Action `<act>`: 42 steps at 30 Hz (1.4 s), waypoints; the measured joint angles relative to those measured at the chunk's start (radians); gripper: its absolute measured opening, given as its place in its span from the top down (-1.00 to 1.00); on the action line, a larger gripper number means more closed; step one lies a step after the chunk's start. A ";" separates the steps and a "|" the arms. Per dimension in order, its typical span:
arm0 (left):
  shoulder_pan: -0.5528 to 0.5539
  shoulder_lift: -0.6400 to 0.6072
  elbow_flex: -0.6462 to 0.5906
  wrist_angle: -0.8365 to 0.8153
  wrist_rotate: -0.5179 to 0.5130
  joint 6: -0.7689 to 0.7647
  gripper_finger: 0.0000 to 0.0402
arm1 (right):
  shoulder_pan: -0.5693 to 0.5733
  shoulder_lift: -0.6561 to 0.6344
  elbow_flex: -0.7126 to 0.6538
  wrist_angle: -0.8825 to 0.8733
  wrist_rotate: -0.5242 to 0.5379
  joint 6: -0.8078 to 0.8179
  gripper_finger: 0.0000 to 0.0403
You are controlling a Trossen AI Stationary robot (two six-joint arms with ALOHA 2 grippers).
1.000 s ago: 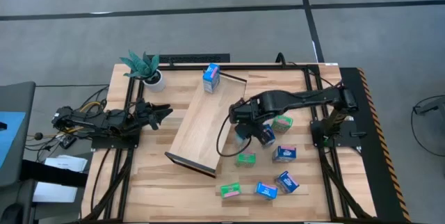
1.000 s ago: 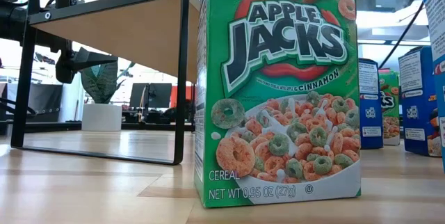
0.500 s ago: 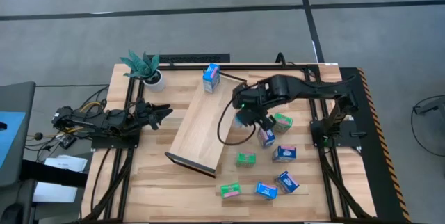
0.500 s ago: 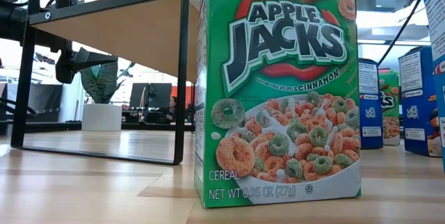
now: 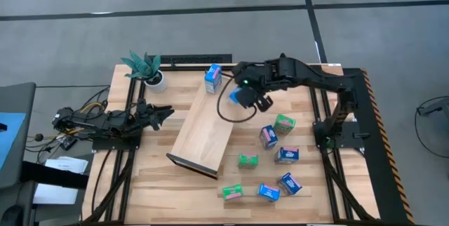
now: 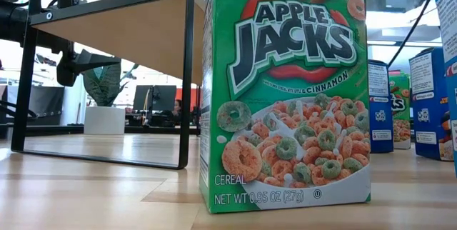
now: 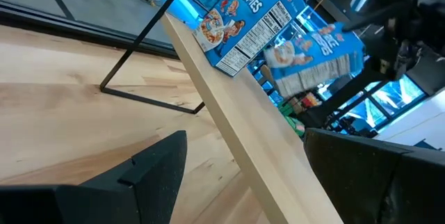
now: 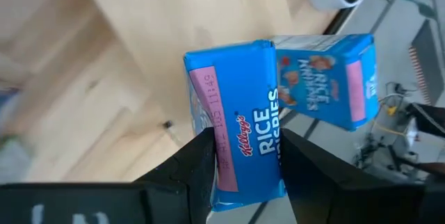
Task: Stack cereal on shelf
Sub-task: Put the top light blue cereal box on the shelf aligned with the other light blue cereal box
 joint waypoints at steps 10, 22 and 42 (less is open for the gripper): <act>0.000 0.000 0.000 0.000 -0.009 -0.010 -0.39 | -0.073 0.014 -0.001 0.051 -0.068 -0.111 0.13; 0.000 0.000 0.000 -0.002 -0.032 -0.009 -0.39 | -0.109 0.015 -0.080 0.127 -0.104 -0.127 0.13; 0.000 0.000 0.000 -0.003 -0.053 0.010 -0.39 | -0.112 0.015 -0.080 0.154 -0.106 -0.138 -0.12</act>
